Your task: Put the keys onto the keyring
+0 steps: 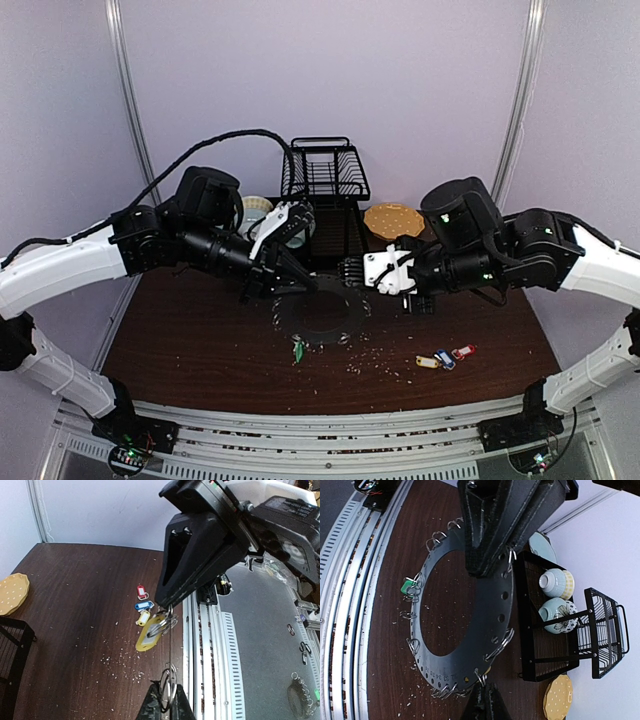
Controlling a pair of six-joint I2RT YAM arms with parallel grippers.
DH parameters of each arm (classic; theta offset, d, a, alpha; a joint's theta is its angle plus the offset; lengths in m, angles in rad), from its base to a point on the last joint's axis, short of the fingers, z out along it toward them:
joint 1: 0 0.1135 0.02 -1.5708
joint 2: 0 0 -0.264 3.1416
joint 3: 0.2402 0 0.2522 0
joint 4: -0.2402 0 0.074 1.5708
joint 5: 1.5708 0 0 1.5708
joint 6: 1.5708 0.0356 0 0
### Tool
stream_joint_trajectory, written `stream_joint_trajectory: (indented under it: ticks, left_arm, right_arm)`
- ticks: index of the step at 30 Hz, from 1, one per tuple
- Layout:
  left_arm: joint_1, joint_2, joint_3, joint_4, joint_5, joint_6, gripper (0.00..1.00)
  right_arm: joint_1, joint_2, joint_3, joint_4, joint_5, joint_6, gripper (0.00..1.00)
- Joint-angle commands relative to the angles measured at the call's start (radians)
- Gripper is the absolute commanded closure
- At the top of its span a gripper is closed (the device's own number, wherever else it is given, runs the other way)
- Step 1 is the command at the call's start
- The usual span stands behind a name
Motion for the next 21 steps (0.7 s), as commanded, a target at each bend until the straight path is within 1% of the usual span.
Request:
stream_joint_trajectory:
  ticks: [1, 6, 11, 16, 21]
  left_arm:
    - [-0.024, -0.044, 0.049, 0.228, -0.017, -0.054, 1.0]
    - [-0.024, -0.047, 0.059, 0.224, -0.03, -0.082, 1.0]
    - [-0.024, -0.032, 0.08, 0.209, -0.059, -0.126, 1.0]
    - [-0.024, -0.017, 0.073, 0.289, 0.025, -0.214, 1.0]
    - [-0.024, -0.02, 0.039, 0.329, 0.056, -0.234, 1.0]
  right_arm:
    - [0.016, 0.008, -0.059, 0.135, 0.109, 0.059, 1.0]
    - [0.036, 0.017, -0.104, 0.163, 0.196, 0.031, 1.0]
    - [0.056, -0.014, -0.175, 0.237, 0.261, -0.046, 1.0]
    - [0.058, 0.01, -0.178, 0.225, 0.276, -0.12, 1.0]
    - [0.059, 0.02, -0.193, 0.242, 0.296, -0.163, 1.0]
